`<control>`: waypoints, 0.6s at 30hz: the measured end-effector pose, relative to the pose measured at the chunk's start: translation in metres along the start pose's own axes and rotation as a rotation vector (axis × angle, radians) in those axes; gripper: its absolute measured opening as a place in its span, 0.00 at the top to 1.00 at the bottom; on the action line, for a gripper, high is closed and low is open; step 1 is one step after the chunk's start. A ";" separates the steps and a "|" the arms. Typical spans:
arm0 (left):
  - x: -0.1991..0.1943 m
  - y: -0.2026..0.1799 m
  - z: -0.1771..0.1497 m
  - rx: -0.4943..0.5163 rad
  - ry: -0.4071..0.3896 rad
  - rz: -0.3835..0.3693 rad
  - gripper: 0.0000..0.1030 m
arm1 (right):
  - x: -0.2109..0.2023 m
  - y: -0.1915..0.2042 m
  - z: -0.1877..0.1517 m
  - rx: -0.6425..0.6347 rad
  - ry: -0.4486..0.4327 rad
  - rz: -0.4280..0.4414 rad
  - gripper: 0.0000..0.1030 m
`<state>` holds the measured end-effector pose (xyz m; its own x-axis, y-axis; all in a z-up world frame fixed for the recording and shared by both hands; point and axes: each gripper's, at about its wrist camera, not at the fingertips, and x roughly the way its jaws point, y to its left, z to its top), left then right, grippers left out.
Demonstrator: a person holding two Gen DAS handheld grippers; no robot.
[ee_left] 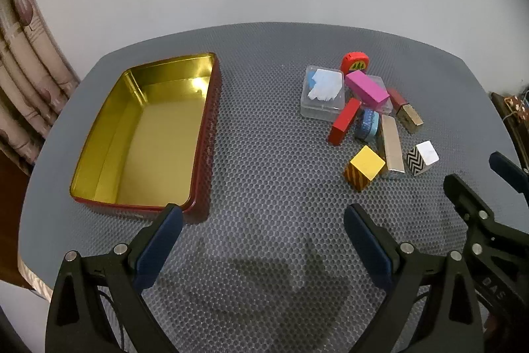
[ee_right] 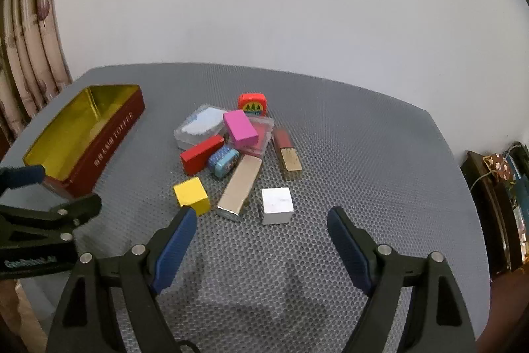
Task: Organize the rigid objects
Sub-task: 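Grasp the white cube with the right tool while the left tool grasps the yellow cube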
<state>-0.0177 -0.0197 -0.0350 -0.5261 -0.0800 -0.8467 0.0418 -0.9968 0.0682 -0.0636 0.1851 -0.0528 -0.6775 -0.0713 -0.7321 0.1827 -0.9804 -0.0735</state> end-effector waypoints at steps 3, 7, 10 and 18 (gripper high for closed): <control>0.006 -0.001 0.001 0.012 0.003 0.010 0.06 | 0.010 -0.003 -0.002 -0.009 0.007 -0.009 0.19; 0.017 -0.003 0.003 0.028 0.017 0.010 0.06 | 0.025 -0.009 -0.004 -0.020 0.022 -0.020 0.23; 0.023 -0.010 0.003 0.045 0.018 0.016 0.06 | 0.038 -0.013 -0.006 -0.016 0.051 0.001 0.39; 0.044 -0.018 0.011 0.074 0.026 -0.020 0.06 | 0.075 -0.022 -0.006 -0.015 0.095 0.017 0.48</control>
<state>-0.0506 -0.0051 -0.0678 -0.5043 -0.0608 -0.8614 -0.0323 -0.9955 0.0891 -0.1143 0.2020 -0.1102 -0.6039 -0.0694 -0.7940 0.2048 -0.9763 -0.0704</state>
